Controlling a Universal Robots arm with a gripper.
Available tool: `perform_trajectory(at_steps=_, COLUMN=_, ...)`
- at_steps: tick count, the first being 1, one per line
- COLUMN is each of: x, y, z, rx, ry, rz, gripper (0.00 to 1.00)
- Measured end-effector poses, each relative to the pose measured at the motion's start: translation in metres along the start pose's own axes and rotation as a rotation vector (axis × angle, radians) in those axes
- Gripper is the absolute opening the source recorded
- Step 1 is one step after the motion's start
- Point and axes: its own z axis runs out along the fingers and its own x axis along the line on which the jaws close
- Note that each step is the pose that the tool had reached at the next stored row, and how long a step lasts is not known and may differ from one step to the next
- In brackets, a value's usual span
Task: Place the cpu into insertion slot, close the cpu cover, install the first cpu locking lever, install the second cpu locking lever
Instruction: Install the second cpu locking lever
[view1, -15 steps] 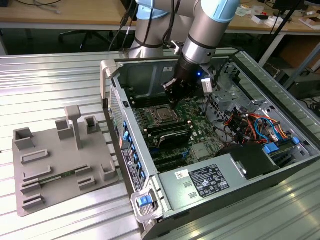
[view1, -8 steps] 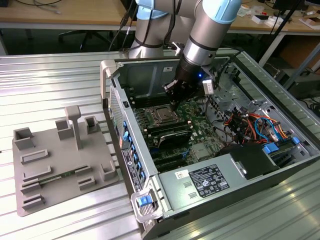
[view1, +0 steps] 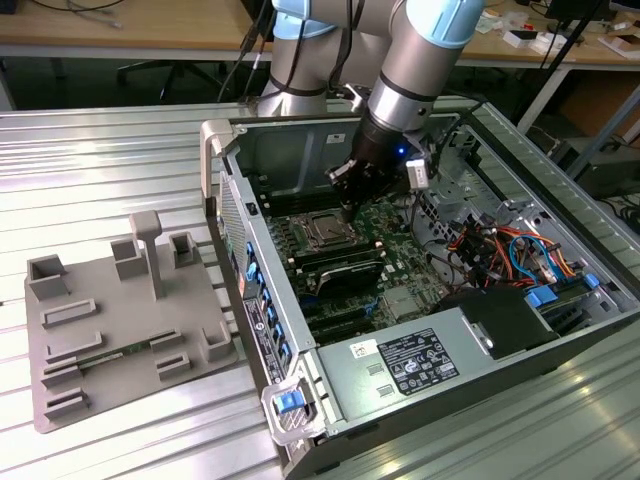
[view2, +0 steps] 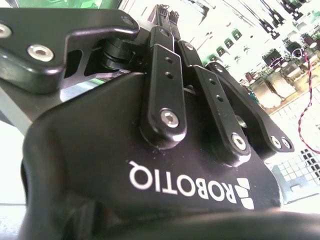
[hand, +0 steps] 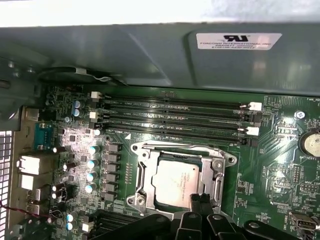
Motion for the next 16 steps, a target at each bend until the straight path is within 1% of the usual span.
perform_trajectory(at_steps=3, x=-0.0003, y=-0.0022, z=0.0000, rx=0.0001, ry=0.0000, rz=0.000, gripper=0.11)
perform_trajectory(at_steps=5, x=-0.0008, y=-0.0051, z=0.0001, rx=0.0001, ry=0.0001, rz=0.000, gripper=0.11)
perform_trajectory(at_steps=16, x=-0.0033, y=-0.0153, z=0.0004, rx=0.0001, ry=0.0001, rz=0.000, gripper=0.11)
